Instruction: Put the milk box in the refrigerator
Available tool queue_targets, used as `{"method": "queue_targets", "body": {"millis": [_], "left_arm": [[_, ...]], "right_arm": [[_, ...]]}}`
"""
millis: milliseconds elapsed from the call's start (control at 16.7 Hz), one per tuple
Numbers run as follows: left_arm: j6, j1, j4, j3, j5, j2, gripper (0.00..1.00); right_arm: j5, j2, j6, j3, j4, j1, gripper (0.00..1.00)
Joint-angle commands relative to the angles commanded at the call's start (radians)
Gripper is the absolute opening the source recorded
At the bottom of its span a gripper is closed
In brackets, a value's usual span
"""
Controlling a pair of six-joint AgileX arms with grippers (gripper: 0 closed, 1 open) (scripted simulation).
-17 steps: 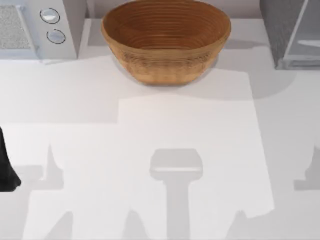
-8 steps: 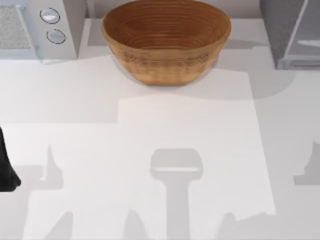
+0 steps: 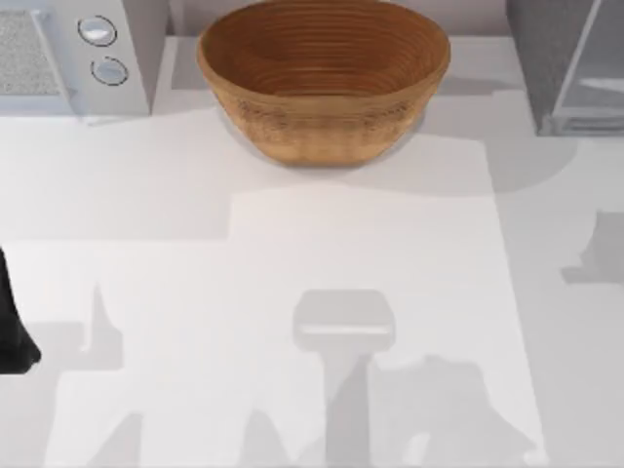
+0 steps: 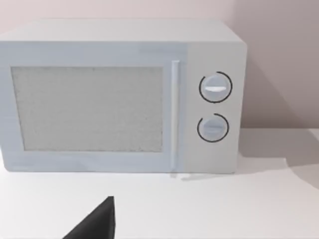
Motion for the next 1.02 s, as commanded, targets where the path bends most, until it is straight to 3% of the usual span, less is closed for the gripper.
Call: {"method": "queue_targets", "body": {"millis": [600,1020], "left_arm": [[0.0,0.0,0.0,0.0,0.0,0.0,1.0],[0.0,0.0,0.0,0.0,0.0,0.0,1.0]], "right_arm": [[-0.114,0.986,0.025,0.403,0.502,-0.122,0.0],[-0.167,1.44,0.025,0.614,0.76,-0.184,0.0]]}}
